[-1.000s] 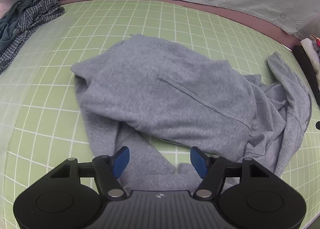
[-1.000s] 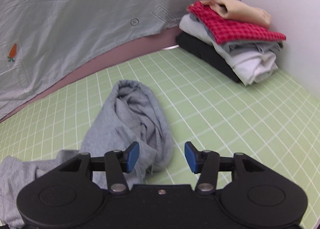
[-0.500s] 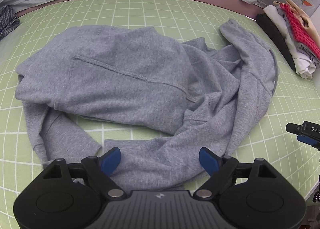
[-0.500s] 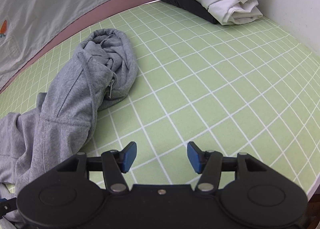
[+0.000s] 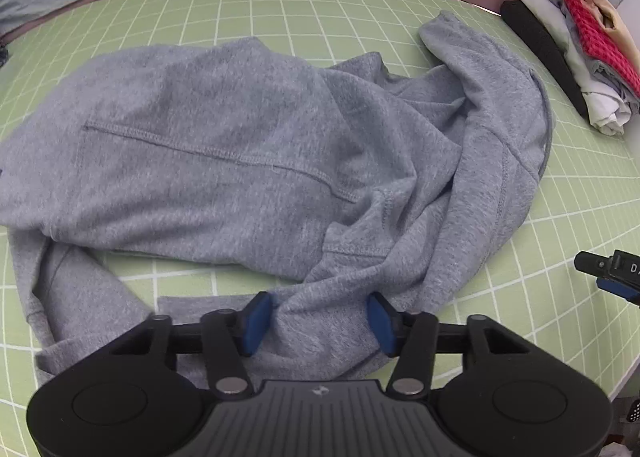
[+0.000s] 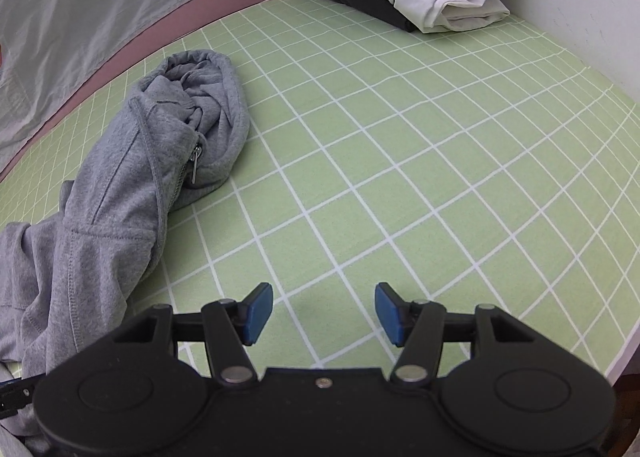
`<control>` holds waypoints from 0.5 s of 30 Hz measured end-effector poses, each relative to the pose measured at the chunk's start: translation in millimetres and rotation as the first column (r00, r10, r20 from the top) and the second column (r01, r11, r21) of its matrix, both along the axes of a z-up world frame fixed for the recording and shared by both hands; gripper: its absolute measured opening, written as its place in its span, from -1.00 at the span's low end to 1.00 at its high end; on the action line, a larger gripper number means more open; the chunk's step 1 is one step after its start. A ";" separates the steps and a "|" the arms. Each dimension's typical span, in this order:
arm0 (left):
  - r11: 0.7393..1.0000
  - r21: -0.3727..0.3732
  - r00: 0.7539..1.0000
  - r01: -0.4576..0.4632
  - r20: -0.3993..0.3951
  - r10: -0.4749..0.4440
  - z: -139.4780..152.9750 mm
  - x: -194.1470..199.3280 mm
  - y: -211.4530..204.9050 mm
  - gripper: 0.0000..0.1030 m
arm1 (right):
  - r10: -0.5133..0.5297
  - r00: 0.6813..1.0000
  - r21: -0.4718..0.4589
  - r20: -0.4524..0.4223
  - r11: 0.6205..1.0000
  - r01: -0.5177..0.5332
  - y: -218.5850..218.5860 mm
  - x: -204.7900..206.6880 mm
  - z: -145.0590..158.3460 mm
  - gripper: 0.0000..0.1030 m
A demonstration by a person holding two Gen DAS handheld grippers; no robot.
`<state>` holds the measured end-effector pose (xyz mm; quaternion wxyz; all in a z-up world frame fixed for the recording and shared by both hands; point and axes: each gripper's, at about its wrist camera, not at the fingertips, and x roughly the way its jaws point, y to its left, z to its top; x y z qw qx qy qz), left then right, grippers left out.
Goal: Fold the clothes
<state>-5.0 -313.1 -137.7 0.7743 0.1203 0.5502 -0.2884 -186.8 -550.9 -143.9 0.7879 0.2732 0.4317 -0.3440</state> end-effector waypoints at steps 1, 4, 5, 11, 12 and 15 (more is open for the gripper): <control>1.000 -0.006 1.000 0.001 -0.007 -0.001 2.3 1.5 -0.2 -0.82 | -0.003 1.000 0.002 -0.002 1.000 0.003 -0.6 -0.2 -0.5 0.12; 0.999 -0.032 0.999 -0.031 0.020 0.032 15.8 8.5 4.9 -0.85 | -0.019 1.000 0.005 -0.006 1.000 0.019 -2.5 0.4 -1.1 0.12; 0.997 -0.051 0.998 -0.055 0.035 0.056 23.4 13.3 9.6 -0.86 | -0.027 1.000 0.006 -0.005 1.000 0.027 -3.2 0.9 -1.0 0.12; 0.954 -0.172 0.955 -0.246 0.125 0.269 81.2 79.1 57.3 -0.91 | -0.062 0.998 0.013 -0.010 0.998 0.062 -2.6 12.8 -1.3 0.12; 0.946 -0.180 0.941 -0.269 0.158 0.298 90.7 91.7 64.4 -0.91 | -0.060 0.998 0.011 -0.013 0.998 0.060 -1.5 16.5 -1.5 0.12; 0.926 -0.199 0.912 -0.322 0.197 0.360 110.8 133.1 93.2 -0.91 | -0.047 0.999 0.014 0.007 0.999 0.047 5.0 34.5 0.4 0.12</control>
